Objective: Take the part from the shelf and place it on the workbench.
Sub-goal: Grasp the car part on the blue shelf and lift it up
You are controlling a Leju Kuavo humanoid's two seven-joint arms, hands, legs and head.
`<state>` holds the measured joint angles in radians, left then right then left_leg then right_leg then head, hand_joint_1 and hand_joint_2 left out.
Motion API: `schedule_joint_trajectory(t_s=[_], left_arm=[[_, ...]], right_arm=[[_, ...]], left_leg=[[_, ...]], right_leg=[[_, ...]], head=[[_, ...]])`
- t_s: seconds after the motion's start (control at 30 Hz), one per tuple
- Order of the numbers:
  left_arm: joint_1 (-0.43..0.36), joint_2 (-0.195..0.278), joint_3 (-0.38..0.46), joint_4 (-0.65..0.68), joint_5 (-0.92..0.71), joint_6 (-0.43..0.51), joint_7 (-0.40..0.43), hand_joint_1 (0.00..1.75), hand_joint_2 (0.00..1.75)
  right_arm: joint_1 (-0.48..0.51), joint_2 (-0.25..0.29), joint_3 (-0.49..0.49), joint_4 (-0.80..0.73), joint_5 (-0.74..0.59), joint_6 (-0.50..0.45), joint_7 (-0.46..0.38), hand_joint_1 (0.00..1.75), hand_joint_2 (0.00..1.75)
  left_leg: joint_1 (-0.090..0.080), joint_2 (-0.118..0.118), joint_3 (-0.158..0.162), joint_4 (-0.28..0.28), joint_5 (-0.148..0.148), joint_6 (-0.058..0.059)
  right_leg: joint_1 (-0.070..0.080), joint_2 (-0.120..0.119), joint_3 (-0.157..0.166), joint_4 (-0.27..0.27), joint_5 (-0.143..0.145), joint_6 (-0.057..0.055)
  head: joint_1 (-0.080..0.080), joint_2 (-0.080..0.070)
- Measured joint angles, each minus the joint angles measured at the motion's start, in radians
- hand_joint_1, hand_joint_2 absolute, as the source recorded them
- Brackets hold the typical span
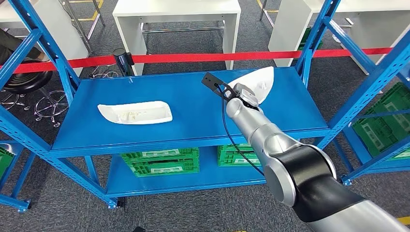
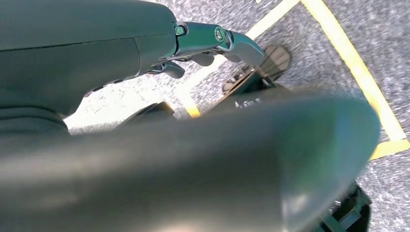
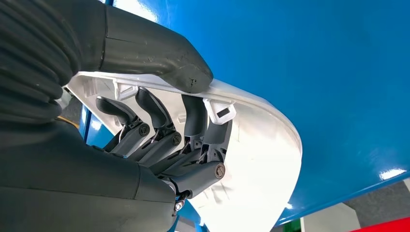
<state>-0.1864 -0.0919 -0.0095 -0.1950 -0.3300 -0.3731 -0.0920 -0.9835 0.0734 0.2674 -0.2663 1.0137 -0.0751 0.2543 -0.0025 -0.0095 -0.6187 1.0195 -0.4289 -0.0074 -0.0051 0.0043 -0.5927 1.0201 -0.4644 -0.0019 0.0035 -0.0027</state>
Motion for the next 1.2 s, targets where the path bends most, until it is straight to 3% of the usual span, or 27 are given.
schedule_joint_trajectory(t_s=[0.23, 1.2], left_arm=[[0.001, 0.0, 0.006, 0.0, 0.001, 0.0, -0.054, 0.0, 1.75], [-0.001, 0.0, 0.016, 0.0, -0.011, 0.0, -0.053, 0.0, 1.75]], right_arm=[[0.001, 0.0, 0.0, 0.0, -0.001, 0.0, 0.0, 1.75, 1.75], [0.0, 0.0, 0.0, 0.0, -0.017, -0.011, -0.003, 1.75, 1.75]], left_leg=[[0.0, 0.0, 0.0, 0.0, 0.0, 0.0], [0.0, 0.0, 0.0, 0.0, 0.0, 0.0]], right_leg=[[0.0, 0.0, 0.0, 0.0, 0.0, 0.0], [0.0, 0.0, 0.0, 0.0, 0.0, 0.0]], head=[[0.0, 0.0], [0.0, 0.0]])
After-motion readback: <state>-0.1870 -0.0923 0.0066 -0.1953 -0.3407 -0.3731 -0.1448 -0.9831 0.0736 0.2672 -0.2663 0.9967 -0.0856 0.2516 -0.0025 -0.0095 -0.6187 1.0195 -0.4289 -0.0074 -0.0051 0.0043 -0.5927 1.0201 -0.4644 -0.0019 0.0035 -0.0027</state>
